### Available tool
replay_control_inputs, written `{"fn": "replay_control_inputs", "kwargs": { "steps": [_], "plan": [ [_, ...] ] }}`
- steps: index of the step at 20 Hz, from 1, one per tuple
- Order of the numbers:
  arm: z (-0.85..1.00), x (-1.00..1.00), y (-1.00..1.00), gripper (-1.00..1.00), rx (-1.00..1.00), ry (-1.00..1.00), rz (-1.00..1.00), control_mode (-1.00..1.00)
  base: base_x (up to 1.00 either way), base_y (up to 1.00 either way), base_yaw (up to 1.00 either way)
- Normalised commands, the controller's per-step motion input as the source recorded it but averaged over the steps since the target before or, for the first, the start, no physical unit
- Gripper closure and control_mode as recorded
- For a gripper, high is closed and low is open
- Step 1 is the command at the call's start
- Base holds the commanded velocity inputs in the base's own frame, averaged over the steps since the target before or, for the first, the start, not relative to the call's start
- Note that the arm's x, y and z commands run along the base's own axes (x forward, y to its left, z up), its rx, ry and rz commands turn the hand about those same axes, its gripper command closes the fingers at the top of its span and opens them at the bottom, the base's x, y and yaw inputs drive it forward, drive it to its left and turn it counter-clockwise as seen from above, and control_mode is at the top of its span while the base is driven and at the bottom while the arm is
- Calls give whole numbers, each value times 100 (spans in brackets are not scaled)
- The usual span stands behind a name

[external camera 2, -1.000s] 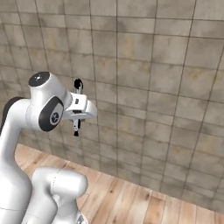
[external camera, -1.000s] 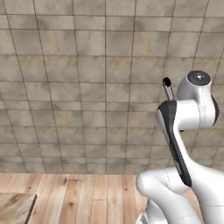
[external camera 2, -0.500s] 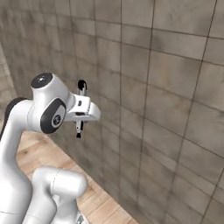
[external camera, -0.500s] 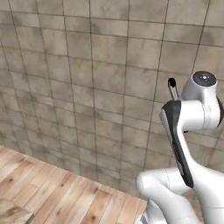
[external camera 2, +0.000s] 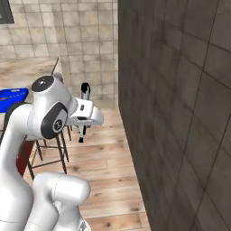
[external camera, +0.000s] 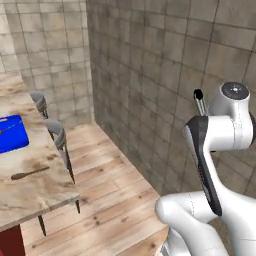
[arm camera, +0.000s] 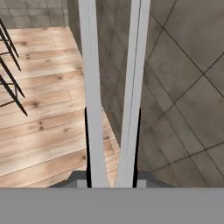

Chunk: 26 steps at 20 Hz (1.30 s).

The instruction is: Take the tongs from the drawer on the left and place them on the dining counter next to the tray containing the kebab skewer.

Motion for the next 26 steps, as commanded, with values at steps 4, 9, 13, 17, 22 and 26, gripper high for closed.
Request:
{"fn": "replay_control_inputs", "kwargs": {
  "steps": [4, 9, 13, 17, 22, 26],
  "plan": [
    [0, 0, 0, 100, 0, 0, 0, 100, 34, -61, 81],
    [0, 0, 0, 100, 0, 0, 0, 100, 34, -100, 64],
    [0, 0, 0, 100, 0, 0, 0, 100, 38, -96, 67],
    [0, 0, 0, 100, 0, 0, 0, 100, 41, -82, 72],
    [0, 0, 0, 100, 0, 0, 0, 100, 55, -65, 75],
    [0, 0, 0, 100, 0, 0, 0, 100, 81, -68, 60]
  ]
}}
